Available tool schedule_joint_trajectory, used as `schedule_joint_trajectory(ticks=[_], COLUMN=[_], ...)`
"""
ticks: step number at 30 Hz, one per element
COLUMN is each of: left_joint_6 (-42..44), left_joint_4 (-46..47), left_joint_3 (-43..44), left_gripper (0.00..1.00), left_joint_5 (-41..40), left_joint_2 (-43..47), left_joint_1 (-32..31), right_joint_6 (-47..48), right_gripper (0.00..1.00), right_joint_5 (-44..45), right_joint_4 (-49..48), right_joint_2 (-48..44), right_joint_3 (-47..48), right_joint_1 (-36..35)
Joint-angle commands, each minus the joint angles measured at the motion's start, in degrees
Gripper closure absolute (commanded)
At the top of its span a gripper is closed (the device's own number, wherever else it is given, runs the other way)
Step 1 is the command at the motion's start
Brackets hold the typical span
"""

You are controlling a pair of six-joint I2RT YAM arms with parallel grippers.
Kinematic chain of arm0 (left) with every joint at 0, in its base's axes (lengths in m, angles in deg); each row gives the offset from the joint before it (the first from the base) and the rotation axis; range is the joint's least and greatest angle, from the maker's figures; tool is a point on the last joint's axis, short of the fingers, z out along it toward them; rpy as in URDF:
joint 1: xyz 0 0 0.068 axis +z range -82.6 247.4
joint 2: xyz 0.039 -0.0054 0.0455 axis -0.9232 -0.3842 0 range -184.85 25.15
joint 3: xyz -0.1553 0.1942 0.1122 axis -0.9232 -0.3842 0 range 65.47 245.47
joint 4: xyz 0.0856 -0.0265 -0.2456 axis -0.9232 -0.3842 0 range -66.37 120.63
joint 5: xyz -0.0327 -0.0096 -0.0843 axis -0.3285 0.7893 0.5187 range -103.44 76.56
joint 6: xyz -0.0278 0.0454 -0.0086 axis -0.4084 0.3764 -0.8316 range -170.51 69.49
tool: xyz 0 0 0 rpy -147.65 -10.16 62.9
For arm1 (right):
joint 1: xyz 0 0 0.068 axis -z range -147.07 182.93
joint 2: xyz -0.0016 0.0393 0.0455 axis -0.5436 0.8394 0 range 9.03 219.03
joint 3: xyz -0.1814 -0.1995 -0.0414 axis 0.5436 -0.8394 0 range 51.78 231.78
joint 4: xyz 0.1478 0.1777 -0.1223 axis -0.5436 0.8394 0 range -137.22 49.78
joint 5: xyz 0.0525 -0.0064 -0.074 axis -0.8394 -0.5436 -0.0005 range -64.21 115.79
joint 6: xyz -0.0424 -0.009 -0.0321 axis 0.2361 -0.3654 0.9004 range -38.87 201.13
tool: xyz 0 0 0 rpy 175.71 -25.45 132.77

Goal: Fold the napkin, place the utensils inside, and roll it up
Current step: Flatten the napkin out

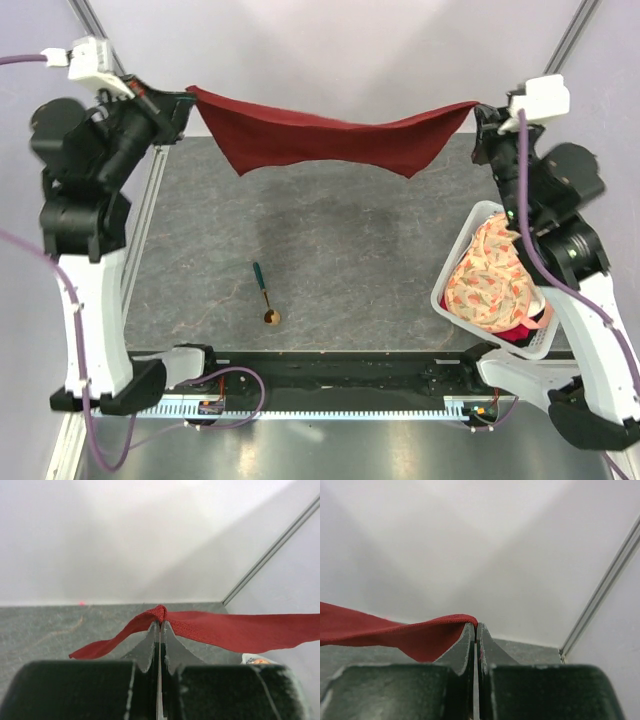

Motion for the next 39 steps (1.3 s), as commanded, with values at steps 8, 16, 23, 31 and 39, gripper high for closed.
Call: schedule_joint_trajectory(ticks=[8, 16, 23, 31, 39], left_joint_6=[3.35, 2.99, 1.67, -2.81, 1.58], left_joint_4=[-5.67, -3.04, -0.31, 10.4, 14.45], left_joint_3=[8.51, 5.43, 17.01, 34.88, 23.23], left_gripper=[0.98, 0.98, 0.98, 0.08, 0.0], left_joint_5=[-4.92, -2.38, 0.7, 5.81, 6.59], left_joint_2=[3.6, -14.76, -43.57, -69.26, -61.55], left_joint_1=[0.1, 1.77, 6.86, 9.24, 8.28], right_joint_6=[3.05, 5.78, 4.81, 2.01, -7.92], right_gripper=[1.0, 1.0, 1.0, 0.22, 0.02], right_joint_5=[-2.47, -0.07, -4.22, -5.44, -10.63], right_joint_4=[1.93, -4.49, -11.52, -7.67, -10.38], right_joint_2=[-3.98, 12.53, 39.81, 77.36, 65.13], right_joint_3=[5.45, 3.08, 10.77, 43.12, 24.29], right_joint_1=[-0.28, 4.19, 9.74, 11.5, 11.5])
